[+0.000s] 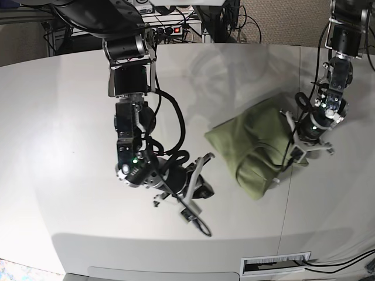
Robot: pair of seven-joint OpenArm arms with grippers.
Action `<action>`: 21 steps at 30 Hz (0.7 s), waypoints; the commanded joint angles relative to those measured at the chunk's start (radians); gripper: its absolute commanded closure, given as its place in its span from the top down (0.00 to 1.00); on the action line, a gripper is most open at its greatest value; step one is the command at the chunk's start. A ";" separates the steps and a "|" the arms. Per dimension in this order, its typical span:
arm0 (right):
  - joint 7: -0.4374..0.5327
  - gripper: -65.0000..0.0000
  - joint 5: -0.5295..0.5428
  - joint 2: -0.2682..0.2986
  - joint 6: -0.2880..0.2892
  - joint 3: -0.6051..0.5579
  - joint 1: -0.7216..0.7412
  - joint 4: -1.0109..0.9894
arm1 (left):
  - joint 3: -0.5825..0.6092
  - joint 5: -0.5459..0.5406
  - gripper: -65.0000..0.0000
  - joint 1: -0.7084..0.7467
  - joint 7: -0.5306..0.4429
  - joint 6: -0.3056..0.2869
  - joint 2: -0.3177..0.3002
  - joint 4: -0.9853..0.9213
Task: Fold the T-shirt properly
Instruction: 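Push the bundle toward the right gripper and flatten it with both grippers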
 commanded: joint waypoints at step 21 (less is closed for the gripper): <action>-0.053 0.00 0.031 -0.002 -0.001 0.063 0.031 0.023 | 0.292 0.035 0.00 -0.274 -0.008 -0.011 0.007 0.011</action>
